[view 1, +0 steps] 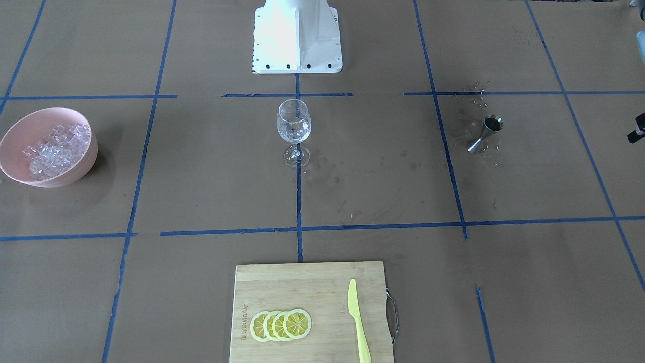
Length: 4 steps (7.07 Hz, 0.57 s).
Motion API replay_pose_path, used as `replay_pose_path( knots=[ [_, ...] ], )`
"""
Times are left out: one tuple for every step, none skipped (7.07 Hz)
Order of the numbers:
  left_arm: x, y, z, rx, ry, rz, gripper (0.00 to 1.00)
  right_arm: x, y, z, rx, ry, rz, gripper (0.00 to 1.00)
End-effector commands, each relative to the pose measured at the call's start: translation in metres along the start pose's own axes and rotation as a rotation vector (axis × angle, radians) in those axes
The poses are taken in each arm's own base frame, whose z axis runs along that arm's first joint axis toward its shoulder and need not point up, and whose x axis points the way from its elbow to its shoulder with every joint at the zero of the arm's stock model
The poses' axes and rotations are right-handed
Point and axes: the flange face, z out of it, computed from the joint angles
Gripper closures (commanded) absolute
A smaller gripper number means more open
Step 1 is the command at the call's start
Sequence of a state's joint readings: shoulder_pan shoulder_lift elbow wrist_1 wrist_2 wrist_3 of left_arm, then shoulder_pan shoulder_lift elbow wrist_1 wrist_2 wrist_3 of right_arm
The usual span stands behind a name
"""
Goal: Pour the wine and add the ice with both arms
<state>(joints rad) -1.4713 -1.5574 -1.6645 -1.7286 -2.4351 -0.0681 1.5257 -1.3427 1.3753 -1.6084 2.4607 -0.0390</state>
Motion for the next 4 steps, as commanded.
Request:
replay_pose_path(
  knots=[
    [0.026,-0.011,-0.030,0.054,-0.010,0.040,0.00,-0.011,0.006,-0.021,0.039,0.077,-0.006,0.00],
    [0.033,-0.011,-0.035,0.070,-0.059,0.063,0.00,-0.002,0.014,-0.013,0.027,0.079,0.009,0.00],
    [0.027,-0.010,-0.031,0.066,-0.110,0.059,0.00,0.002,0.026,-0.008,0.022,0.071,0.013,0.00],
    [0.037,-0.020,-0.040,0.099,-0.123,0.085,0.00,-0.001,0.036,-0.010,0.028,0.073,0.004,0.00]
  ],
)
